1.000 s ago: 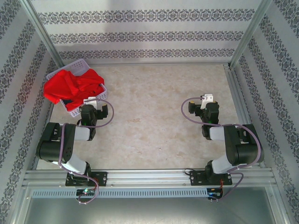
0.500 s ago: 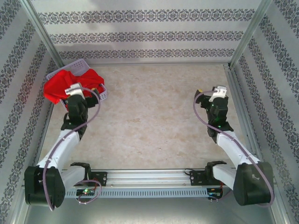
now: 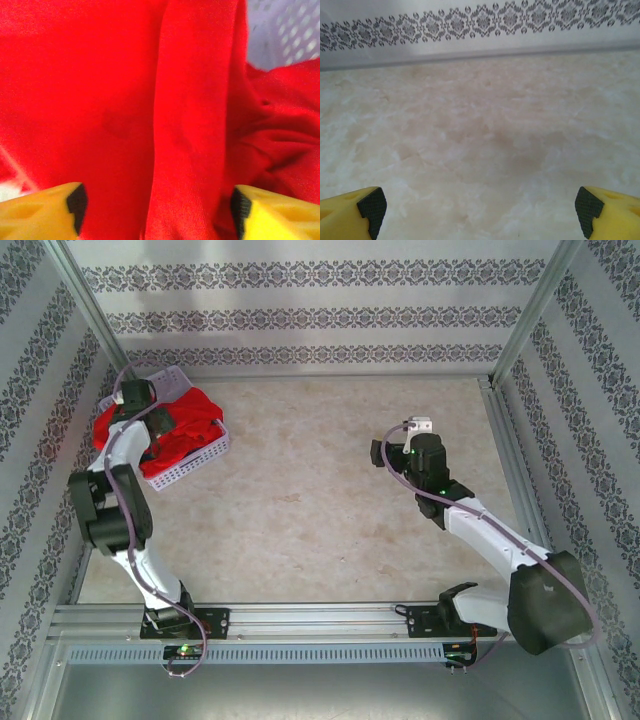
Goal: Fold the inside-out t-shirt
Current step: Pick up the T-shirt from the basket, then place the T-shirt at the center of the table.
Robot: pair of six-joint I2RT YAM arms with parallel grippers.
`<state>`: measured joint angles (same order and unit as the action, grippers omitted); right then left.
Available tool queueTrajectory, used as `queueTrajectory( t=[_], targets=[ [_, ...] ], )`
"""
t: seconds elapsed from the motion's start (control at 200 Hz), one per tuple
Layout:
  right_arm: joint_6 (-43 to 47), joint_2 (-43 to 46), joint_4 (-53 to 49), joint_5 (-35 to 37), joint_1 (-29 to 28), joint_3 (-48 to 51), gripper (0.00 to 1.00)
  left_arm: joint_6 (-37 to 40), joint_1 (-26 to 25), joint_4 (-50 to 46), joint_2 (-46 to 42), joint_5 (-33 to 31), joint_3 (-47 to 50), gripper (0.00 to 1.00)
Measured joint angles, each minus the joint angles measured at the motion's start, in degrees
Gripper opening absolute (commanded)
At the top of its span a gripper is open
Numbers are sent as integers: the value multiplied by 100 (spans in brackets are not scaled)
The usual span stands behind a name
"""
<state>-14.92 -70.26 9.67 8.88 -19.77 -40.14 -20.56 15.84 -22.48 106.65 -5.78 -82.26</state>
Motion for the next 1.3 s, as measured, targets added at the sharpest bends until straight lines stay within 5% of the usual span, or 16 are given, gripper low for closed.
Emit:
queueTrajectory(
  t=[0.1,0.205,0.435,0.61,0.954,1.304],
  targets=[
    [-44,-103,-57,-63,0,-9,98,-44,4,-251,531,201,-442,21],
    [-129,-127,-144,-94,0,-20,98,-13,-13,-413,546,319,-562,2],
    [-190,0,-407,-111,0,-42,98,195,-579,-317,-1698,59,-697,0],
    [-192,216,-616,-120,0,-221,98,378,-1676,9,-2524,424,-2590,0],
    [-168,896,-1891,-66,446,-1115,98,883,-3812,-804,-153,1530,-6592,0],
    [-146,1460,-2822,-304,1169,-1375,98,876,-4699,-1379,1220,2273,-6830,0]
  ],
)
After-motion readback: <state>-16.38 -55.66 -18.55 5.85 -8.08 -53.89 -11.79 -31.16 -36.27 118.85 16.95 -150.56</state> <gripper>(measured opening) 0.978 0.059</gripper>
